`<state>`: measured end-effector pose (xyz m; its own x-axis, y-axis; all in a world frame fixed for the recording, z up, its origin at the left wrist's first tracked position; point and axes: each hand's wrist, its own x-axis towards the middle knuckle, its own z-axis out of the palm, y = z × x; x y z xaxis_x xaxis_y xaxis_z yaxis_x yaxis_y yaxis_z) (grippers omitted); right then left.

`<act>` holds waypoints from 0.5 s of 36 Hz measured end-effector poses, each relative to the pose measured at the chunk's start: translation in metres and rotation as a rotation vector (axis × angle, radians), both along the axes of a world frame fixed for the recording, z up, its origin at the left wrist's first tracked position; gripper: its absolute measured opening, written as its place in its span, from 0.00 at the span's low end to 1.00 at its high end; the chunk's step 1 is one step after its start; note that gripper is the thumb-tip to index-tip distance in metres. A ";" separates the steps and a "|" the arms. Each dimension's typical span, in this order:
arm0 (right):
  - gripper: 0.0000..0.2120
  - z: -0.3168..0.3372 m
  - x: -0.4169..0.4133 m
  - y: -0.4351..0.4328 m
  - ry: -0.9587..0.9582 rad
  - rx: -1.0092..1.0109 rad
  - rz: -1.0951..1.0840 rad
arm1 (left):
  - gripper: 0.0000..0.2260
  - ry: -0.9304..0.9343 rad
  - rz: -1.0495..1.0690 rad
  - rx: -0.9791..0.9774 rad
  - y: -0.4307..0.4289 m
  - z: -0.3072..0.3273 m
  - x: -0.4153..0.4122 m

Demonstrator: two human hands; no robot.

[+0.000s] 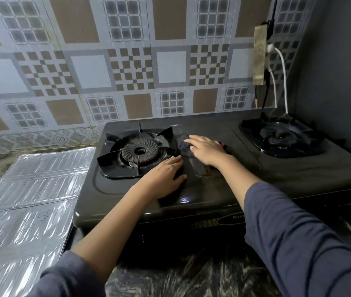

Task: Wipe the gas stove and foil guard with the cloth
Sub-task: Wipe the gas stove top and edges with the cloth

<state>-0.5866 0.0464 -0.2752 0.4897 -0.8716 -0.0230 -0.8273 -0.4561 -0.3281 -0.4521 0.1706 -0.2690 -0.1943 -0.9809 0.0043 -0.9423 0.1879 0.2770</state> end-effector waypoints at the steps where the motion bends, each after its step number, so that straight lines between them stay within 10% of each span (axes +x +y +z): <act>1: 0.20 0.000 0.000 0.001 0.000 -0.004 -0.002 | 0.26 0.005 0.000 -0.007 0.001 -0.001 0.000; 18: 0.19 -0.007 -0.014 0.036 -0.009 -0.085 0.058 | 0.25 0.079 0.007 -0.059 0.007 -0.003 0.002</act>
<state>-0.6002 0.0821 -0.2825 0.5396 -0.8402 0.0547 -0.7957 -0.5301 -0.2930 -0.4499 0.1776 -0.2719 -0.1839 -0.9799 0.0772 -0.9195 0.1993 0.3389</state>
